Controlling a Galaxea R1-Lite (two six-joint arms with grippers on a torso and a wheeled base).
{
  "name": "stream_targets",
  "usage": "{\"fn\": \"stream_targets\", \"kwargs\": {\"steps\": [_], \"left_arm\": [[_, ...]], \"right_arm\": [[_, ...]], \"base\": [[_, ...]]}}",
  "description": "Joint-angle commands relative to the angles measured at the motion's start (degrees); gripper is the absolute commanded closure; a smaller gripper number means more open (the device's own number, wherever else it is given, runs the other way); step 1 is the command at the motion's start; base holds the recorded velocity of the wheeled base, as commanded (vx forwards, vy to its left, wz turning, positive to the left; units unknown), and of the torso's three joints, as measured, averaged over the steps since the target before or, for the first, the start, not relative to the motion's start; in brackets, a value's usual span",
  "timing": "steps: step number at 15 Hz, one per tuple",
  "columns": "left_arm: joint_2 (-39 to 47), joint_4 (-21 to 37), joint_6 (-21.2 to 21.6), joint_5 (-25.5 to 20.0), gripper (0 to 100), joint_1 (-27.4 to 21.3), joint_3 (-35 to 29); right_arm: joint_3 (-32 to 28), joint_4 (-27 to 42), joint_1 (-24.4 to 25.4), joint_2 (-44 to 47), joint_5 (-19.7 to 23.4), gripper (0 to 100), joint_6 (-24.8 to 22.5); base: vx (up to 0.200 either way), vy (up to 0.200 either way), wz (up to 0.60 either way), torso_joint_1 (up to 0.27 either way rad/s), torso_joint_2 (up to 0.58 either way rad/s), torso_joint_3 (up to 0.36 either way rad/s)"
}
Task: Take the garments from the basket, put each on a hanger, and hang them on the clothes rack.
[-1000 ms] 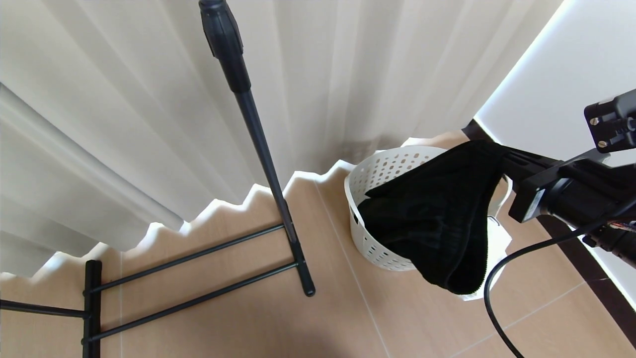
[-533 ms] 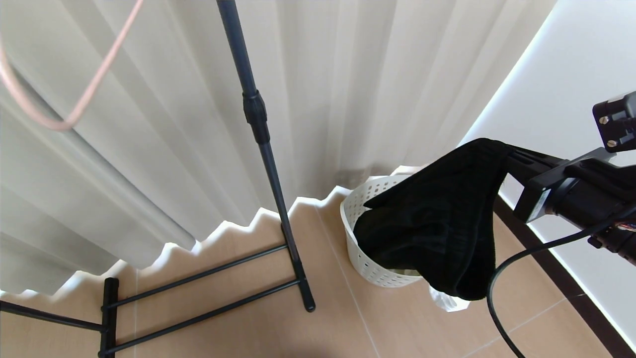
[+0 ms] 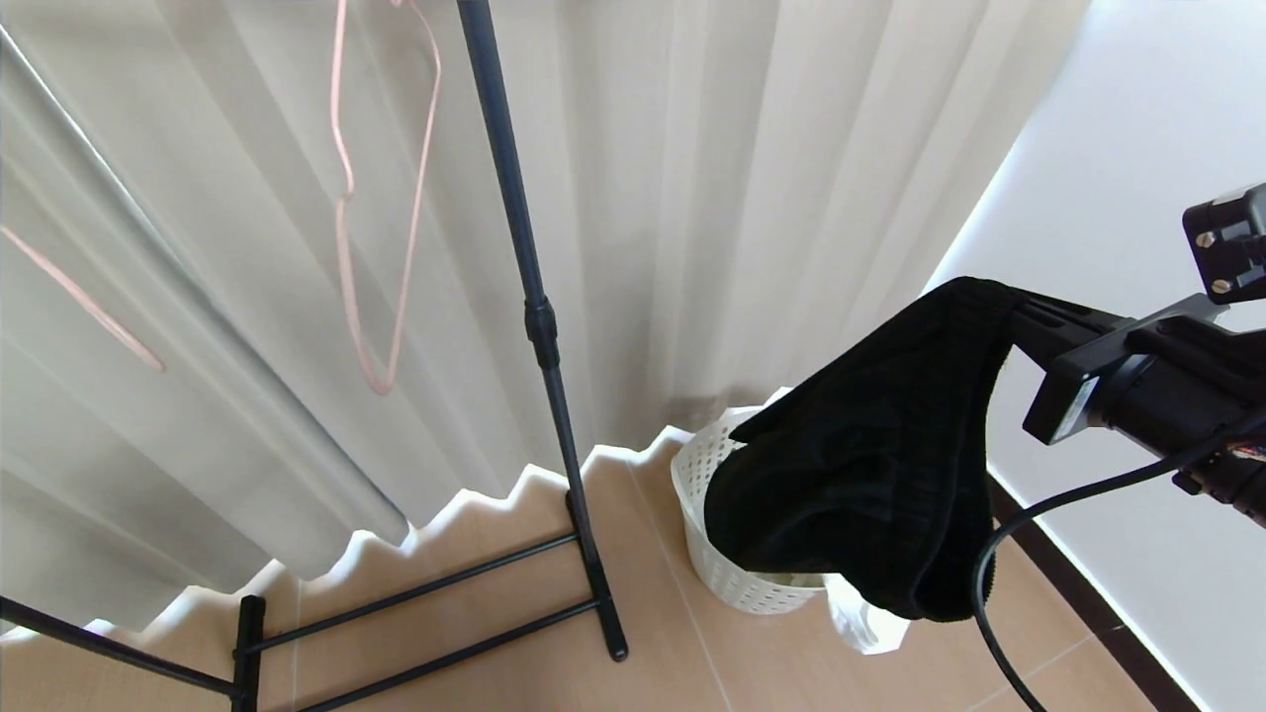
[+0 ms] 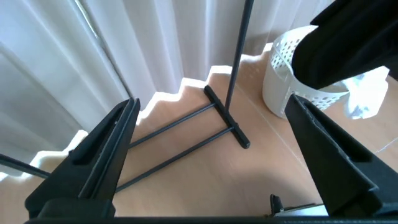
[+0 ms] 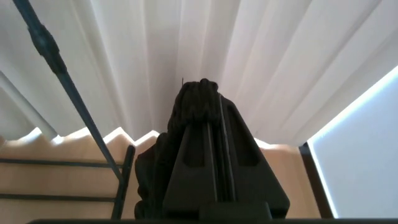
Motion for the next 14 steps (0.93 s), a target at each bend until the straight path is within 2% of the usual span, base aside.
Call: {"fn": "stream_targets", "kwargs": {"steps": [1, 14], "left_arm": [[0.0, 0.0, 0.0, 0.0, 0, 0.0, 0.0], [0.0, 0.0, 0.0, 0.0, 0, 0.0, 0.0]], "right_arm": [[0.1, 0.0, 0.0, 0.1, 0.0, 100, 0.0], [0.2, -0.1, 0.0, 0.2, 0.0, 100, 0.0]], "base": [[0.0, 0.0, 0.0, 0.159, -0.5, -0.144], [0.0, 0.0, 0.0, 0.207, -0.55, -0.143]]}}
